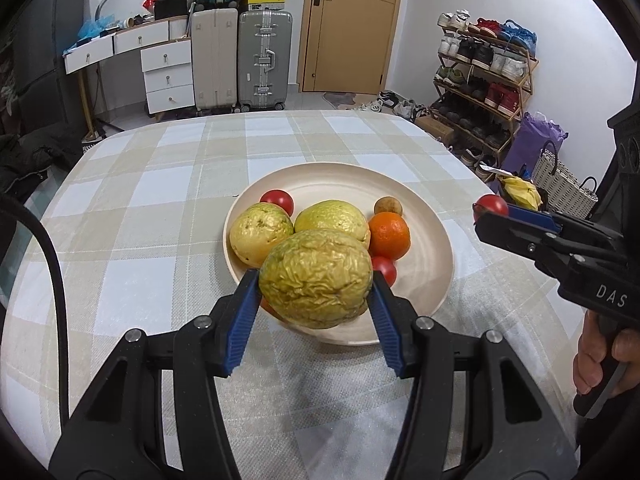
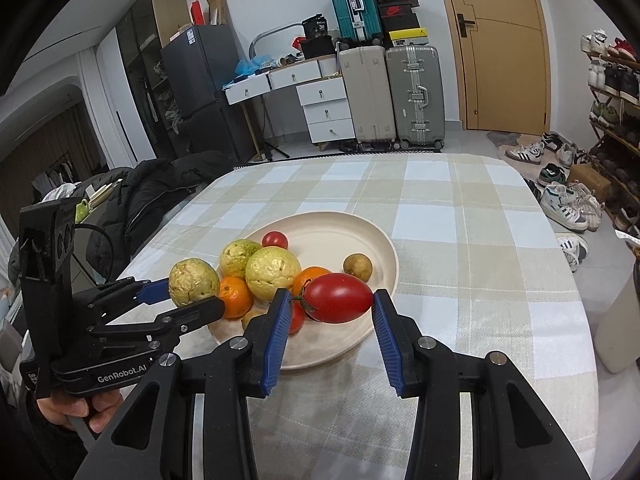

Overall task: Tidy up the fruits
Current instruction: 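Carry the guava into the plate with the left tool while the right tool carries the tomato there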

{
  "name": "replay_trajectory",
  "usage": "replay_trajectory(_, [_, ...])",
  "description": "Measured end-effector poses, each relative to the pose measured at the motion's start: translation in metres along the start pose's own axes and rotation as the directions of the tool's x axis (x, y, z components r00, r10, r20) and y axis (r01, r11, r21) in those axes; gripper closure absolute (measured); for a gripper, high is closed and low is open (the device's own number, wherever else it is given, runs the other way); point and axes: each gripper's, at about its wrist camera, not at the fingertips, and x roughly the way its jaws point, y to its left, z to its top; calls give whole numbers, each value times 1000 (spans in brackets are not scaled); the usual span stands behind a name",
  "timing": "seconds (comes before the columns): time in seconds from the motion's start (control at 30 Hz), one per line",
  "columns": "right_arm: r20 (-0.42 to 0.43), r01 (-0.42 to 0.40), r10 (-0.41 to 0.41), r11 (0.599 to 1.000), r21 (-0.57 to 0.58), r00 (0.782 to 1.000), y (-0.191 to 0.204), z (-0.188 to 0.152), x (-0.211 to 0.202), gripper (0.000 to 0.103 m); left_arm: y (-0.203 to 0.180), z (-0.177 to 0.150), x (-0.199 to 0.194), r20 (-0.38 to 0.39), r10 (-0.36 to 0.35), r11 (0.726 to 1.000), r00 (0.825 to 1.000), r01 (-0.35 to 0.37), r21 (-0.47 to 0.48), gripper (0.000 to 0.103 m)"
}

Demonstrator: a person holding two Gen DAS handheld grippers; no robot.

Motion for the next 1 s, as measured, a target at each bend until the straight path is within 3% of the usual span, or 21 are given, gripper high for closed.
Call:
replay_trajectory(0.6, [-25,1,-1,1000,10,1000,-6,2,15,61,-12,1,27,-5,3,999,1000,-3,41,52])
replay_trajectory(1.0, [-75,-12,10,1000,-21,997,-2,-3,35,61,-29,-4,32,5,34,991,999,-34,129,52])
